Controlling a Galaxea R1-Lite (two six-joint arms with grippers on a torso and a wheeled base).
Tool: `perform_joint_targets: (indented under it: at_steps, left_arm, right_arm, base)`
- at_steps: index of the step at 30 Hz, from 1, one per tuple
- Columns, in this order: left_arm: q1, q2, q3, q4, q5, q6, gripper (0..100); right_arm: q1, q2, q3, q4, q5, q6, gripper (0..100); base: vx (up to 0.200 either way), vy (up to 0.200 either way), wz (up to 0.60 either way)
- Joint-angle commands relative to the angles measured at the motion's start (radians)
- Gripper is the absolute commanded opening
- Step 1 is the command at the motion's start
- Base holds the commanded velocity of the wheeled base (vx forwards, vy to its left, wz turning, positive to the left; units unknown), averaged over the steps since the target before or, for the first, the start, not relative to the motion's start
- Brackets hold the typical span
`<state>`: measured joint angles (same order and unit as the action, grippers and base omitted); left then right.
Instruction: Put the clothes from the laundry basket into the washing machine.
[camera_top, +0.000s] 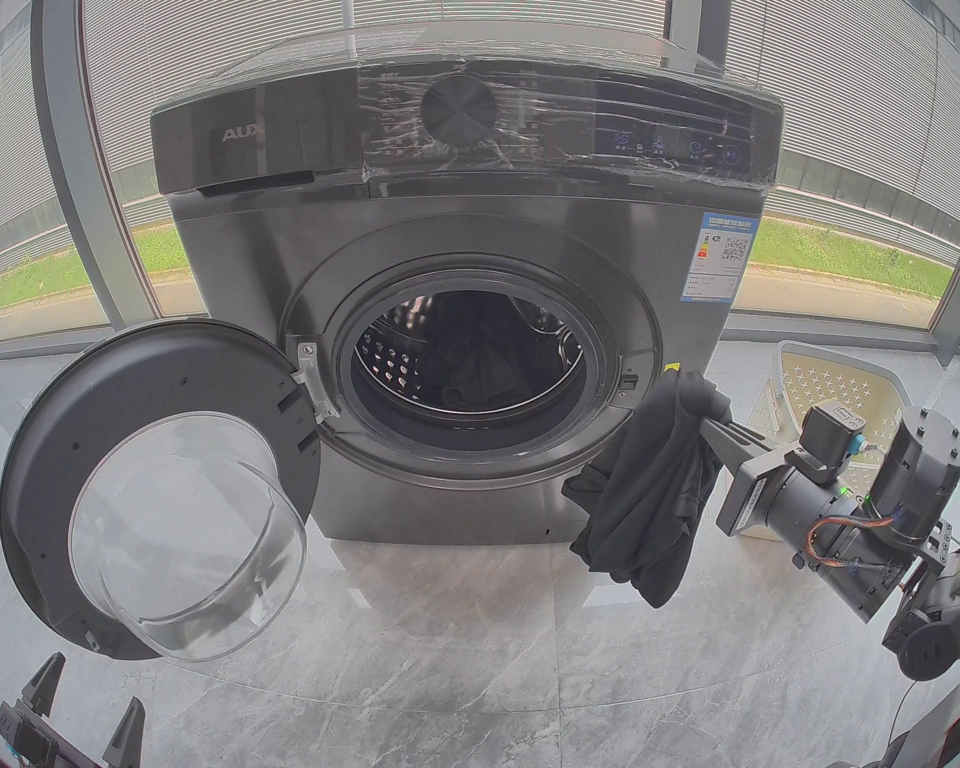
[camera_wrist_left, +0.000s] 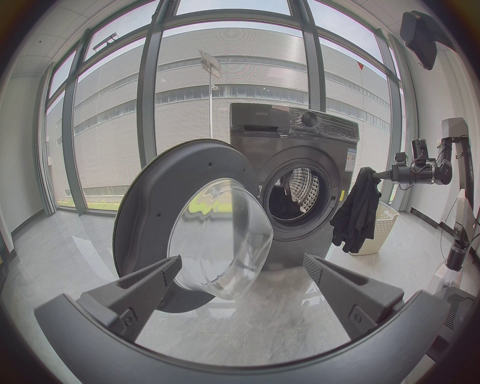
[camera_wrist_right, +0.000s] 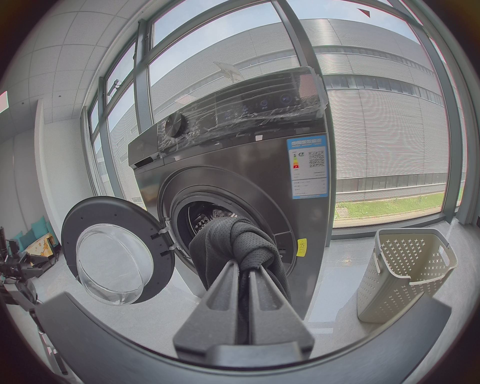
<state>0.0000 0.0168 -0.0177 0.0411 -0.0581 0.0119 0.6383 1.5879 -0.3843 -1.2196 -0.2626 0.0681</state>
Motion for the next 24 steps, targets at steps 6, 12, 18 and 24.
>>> perform_joint_targets:
  at_steps: [6, 12, 18, 24]
  left_arm:
    - [0.0, -0.017, 0.016, 0.0, 0.0, 0.0, 100]
    - [0.0, -0.017, 0.016, 0.0, 0.0, 0.0, 100]
    - [0.0, -0.017, 0.016, 0.0, 0.0, 0.0, 100]
    - [0.0, -0.017, 0.016, 0.0, 0.0, 0.0, 100]
  right_arm:
    - [0.018, 0.004, 0.022, -0.001, 0.005, 0.001, 0]
    - [0.021, 0.012, 0.028, -0.001, 0.006, 0.001, 0]
    - [0.041, 0.014, 0.047, -0.003, 0.013, 0.006, 0]
    - [0.043, 0.027, 0.047, -0.001, 0.014, 0.021, 0]
  base:
    - [0.0, 0.0, 0.0]
    - [0.0, 0.0, 0.0]
    - [0.0, 0.0, 0.0]
    - [0.0, 0.0, 0.0]
